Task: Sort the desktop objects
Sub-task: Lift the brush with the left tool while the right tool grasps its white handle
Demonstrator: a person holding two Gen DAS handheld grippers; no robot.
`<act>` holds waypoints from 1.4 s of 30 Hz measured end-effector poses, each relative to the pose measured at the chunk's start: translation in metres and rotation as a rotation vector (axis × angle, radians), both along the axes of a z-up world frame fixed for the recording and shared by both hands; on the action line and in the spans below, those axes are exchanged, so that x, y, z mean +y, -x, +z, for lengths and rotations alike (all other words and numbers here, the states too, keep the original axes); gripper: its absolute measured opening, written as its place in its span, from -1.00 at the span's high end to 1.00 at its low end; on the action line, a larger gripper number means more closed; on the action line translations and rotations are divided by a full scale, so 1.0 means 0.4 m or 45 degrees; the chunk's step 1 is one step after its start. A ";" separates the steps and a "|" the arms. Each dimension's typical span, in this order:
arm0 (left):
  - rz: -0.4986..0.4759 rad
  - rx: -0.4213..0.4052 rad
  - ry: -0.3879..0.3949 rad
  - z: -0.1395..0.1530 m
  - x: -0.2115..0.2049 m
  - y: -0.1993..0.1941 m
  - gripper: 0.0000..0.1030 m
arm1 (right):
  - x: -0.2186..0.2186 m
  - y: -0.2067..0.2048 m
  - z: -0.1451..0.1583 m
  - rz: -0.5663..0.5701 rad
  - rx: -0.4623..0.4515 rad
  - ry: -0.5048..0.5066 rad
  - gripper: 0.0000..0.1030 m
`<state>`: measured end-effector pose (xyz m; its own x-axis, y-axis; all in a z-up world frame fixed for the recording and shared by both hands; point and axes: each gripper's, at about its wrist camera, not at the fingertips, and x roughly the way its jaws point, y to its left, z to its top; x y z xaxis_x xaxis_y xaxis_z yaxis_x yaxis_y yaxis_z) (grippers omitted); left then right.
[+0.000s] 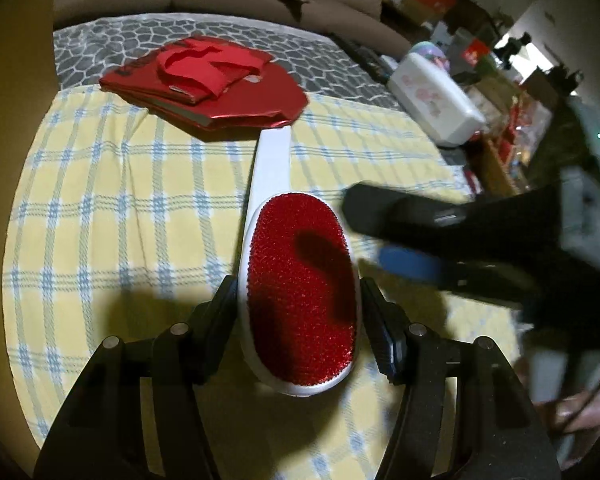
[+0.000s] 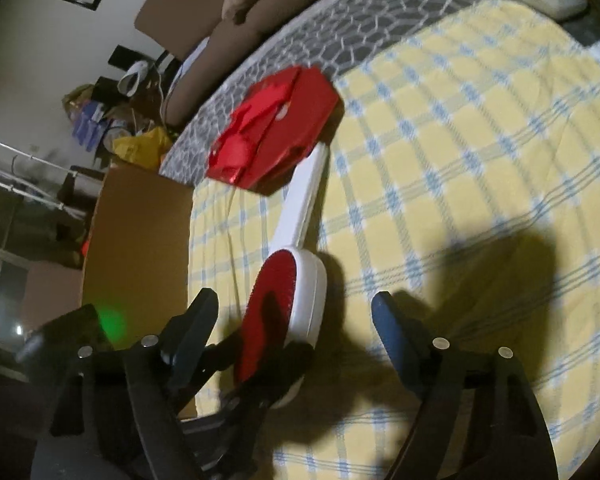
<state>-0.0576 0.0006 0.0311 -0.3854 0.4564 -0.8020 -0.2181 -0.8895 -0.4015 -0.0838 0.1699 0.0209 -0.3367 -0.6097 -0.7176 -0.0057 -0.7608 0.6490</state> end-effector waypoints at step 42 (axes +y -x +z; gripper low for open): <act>0.094 0.293 -0.166 0.347 -0.328 -0.127 -0.11 | -0.304 -0.095 0.335 0.260 0.416 0.169 0.34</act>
<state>-0.0067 -0.1307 0.1700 -0.5865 0.5139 -0.6260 -0.2532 -0.8505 -0.4610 -0.0458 0.0482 0.1549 -0.3964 -0.7676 -0.5036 0.3596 -0.6346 0.6841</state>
